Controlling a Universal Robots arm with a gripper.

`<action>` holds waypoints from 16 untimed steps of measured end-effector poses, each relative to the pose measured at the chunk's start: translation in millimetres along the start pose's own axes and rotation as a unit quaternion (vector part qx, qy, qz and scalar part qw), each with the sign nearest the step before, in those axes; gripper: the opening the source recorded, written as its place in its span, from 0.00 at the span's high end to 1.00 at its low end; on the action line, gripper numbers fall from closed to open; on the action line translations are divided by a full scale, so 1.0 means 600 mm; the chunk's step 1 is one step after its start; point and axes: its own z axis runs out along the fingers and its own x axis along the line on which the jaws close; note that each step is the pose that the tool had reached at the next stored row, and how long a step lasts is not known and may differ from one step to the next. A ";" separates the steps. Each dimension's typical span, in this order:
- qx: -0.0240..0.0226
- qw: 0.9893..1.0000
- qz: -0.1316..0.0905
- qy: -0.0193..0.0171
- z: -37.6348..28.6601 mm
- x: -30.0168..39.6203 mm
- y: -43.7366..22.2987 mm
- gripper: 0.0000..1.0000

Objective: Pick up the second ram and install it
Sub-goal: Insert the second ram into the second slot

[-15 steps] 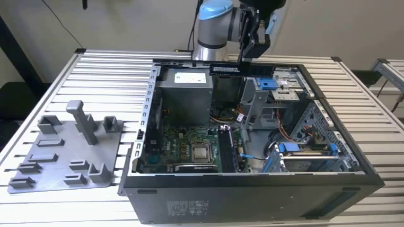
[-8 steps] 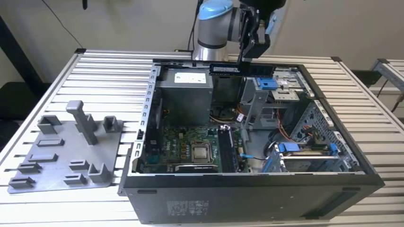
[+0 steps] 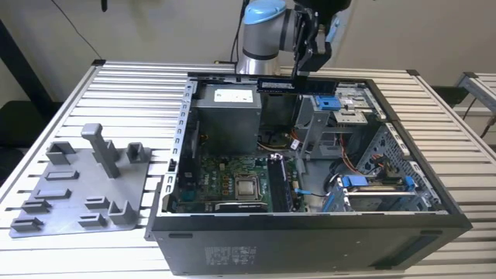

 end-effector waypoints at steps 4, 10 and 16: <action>0.000 1.000 0.011 0.000 0.000 0.000 0.000 0.86; 0.001 0.999 0.045 -0.001 0.000 0.000 0.000 0.86; 0.002 0.996 0.084 -0.001 0.000 0.000 0.000 0.86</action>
